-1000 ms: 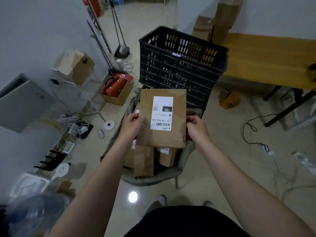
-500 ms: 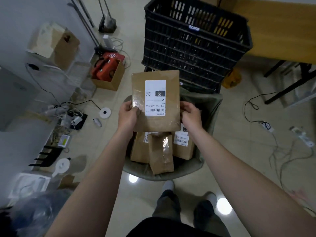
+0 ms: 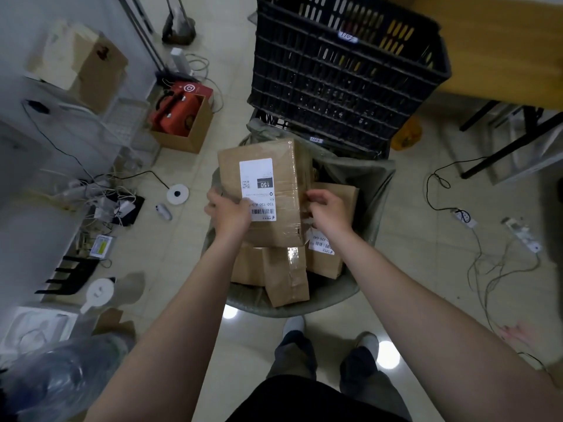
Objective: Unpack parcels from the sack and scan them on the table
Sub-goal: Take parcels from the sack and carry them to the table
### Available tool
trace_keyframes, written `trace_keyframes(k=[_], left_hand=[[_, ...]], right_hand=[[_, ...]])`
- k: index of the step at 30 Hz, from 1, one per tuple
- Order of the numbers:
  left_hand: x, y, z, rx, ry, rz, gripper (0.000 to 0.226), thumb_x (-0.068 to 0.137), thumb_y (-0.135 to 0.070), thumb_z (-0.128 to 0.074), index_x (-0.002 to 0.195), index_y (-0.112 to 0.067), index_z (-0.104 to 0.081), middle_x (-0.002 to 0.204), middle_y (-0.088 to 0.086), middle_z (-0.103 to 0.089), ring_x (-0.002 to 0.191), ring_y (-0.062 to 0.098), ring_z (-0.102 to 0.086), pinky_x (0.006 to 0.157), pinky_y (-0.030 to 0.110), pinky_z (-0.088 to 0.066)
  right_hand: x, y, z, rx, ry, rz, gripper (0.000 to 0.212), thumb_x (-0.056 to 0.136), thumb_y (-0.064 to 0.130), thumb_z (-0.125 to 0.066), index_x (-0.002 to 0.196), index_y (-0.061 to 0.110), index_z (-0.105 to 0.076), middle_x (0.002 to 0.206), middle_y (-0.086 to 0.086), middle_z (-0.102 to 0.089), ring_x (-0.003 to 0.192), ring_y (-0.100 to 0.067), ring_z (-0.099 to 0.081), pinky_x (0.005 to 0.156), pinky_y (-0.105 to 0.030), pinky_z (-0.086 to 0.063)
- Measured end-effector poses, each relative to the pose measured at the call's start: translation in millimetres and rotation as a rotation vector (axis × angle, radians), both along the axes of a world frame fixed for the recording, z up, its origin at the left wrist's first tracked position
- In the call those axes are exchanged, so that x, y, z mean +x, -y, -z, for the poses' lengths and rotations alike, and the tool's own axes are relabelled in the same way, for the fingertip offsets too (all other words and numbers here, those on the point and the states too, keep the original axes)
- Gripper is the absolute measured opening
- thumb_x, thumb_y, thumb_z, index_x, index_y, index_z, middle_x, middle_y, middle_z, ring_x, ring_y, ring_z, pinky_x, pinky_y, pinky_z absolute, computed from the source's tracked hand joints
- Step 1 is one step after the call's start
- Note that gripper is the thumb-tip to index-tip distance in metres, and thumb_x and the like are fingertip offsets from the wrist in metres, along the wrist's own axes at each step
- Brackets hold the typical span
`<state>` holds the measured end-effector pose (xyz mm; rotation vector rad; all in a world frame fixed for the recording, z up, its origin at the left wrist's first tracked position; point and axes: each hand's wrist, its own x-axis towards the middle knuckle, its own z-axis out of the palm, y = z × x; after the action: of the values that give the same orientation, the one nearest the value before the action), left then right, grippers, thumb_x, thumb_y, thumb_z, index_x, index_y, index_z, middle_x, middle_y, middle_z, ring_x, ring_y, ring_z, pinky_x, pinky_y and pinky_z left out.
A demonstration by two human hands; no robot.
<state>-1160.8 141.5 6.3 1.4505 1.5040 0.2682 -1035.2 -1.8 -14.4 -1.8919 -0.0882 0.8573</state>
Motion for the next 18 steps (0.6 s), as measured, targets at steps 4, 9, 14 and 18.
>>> trace_keyframes(k=[4,9,14,18], left_hand=[[7,2,-8,0.098,0.032,0.141,0.06,0.092,-0.03,-0.068,0.145,-0.032,-0.04,0.151,0.01,-0.03,0.129,0.033,-0.05,0.095,0.033,-0.044],[9,14,-4,0.111,-0.008,0.269,0.073,0.085,-0.033,-0.08,0.144,-0.039,-0.039,0.161,0.011,-0.013,0.14,0.038,-0.04,0.109,0.047,-0.046],[24,16,-4,0.064,-0.042,0.232,0.075,0.086,-0.028,-0.081,0.143,-0.041,-0.034,0.166,0.01,0.001,0.152,0.036,-0.013,0.119,0.061,-0.028],[28,20,-3,0.036,-0.049,0.226,0.077,0.087,-0.028,-0.079,0.144,-0.044,-0.03,0.167,0.007,0.011,0.155,0.032,0.003,0.121,0.062,-0.021]], right_hand=[[0,-4,2,-0.002,0.023,-0.02,0.037,0.093,0.005,-0.051,0.108,0.037,-0.065,0.108,0.015,-0.067,0.106,-0.011,-0.064,0.099,-0.045,-0.056],[-1,-9,12,0.008,0.002,0.028,0.034,0.092,0.004,-0.054,0.103,0.035,-0.062,0.11,0.007,-0.068,0.103,-0.019,-0.069,0.093,-0.049,-0.059],[2,-8,17,-0.019,-0.006,0.045,0.03,0.093,0.006,-0.057,0.107,0.032,-0.063,0.11,0.008,-0.07,0.1,-0.018,-0.07,0.091,-0.046,-0.06],[5,-3,10,-0.044,-0.006,0.022,0.028,0.094,0.005,-0.056,0.111,0.028,-0.062,0.108,0.008,-0.07,0.089,-0.007,-0.068,0.059,-0.016,-0.054]])
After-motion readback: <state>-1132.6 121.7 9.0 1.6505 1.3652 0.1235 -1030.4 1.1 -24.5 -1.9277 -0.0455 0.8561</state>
